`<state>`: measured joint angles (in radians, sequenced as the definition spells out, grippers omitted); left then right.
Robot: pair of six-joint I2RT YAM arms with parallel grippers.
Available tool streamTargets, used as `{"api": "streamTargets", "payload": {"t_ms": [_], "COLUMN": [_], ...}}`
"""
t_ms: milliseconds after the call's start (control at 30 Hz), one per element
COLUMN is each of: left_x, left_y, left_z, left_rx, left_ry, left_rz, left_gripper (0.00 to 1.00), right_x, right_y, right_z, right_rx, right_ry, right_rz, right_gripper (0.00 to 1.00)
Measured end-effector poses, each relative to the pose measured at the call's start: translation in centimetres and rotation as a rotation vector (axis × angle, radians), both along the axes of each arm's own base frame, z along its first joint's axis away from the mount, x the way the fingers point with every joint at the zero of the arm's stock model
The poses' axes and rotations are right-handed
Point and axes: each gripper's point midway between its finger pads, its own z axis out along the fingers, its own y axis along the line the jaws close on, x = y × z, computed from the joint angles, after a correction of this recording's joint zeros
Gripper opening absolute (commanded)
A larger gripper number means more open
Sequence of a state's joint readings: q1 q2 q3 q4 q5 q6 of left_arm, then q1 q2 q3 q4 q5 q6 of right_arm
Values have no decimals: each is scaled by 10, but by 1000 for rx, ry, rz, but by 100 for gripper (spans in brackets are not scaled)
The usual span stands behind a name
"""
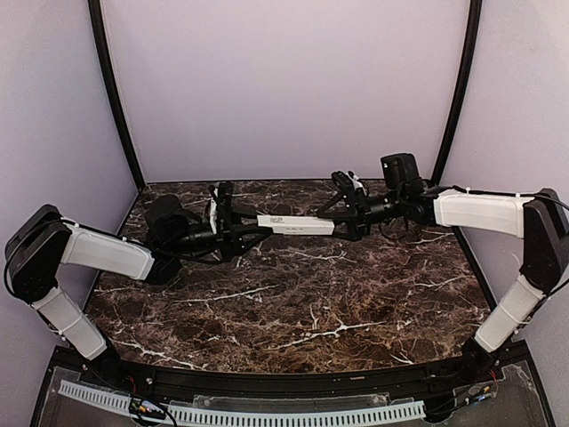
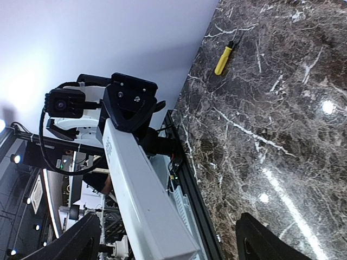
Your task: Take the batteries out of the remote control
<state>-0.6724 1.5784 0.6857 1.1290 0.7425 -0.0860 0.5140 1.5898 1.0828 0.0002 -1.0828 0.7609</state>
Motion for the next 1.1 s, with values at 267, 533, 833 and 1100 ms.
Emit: {"api": "streamTargets", "payload": {"t_ms": [267,533,833,1100], "left_x": [-1,-3,-6,-7], "left_y": [0,-1,-1,-1], "left_z": [1,4,8,9], "left_rx": [-3,-11,-20,-19], "left_ry": [-9,-33,-77,-90], "left_rz": [-3,-6,-21,-23], "left_gripper": [0,0,0,0], "right_x": [-13,-14,-16,-17], "right_y": [18,22,21,21], "right_z": [10,17,24,25], "right_rx": [64,93,122,126], "right_ry": [32,42,41,44], "right_rz": [83,103,134,139], "right_gripper": [59,37,23,20]}}
